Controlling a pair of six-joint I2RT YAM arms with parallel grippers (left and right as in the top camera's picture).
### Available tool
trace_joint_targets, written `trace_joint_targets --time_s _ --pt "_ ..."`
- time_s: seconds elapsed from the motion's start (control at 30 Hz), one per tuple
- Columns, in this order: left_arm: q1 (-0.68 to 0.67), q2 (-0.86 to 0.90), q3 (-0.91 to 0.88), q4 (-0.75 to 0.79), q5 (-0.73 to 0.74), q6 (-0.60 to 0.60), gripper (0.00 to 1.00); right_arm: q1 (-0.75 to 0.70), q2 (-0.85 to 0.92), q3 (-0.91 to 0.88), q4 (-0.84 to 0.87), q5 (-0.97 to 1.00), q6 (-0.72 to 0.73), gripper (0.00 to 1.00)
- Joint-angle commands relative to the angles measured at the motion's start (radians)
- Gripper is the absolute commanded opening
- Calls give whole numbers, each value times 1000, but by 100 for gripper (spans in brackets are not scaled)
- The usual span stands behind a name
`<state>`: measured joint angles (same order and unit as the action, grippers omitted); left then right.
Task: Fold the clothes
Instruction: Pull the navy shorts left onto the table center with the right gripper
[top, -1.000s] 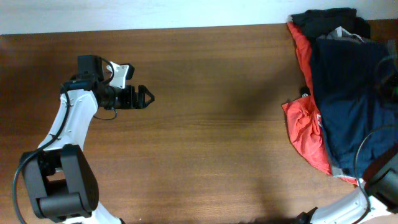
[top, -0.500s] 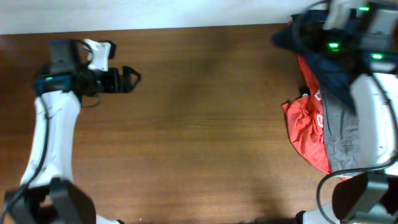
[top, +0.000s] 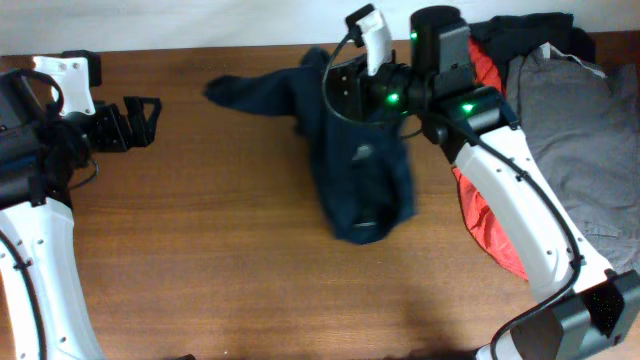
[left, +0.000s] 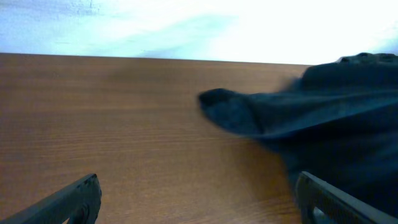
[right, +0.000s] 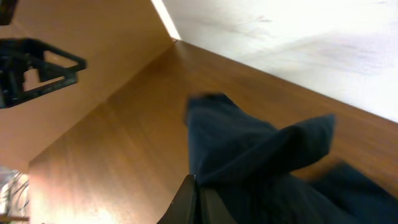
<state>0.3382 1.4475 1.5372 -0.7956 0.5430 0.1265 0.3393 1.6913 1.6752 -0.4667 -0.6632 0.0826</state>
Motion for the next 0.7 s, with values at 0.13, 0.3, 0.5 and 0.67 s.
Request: trace_joint_targets --time_s 0.13,0.3,0.5,0.67 --pt "2 -7 10 -3 11 2 99 60 -16 15 -8 -63 27 4" --pt "2 -7 9 -18 11 2 99 67 -12 14 -76 -19 0 4" --pt "2 -6 9 -16 10 26 99 94 25 11 -209 -6 -1 4" --pt "2 -6 9 -7 10 25 99 218 75 11 -303 -9 -54 4"
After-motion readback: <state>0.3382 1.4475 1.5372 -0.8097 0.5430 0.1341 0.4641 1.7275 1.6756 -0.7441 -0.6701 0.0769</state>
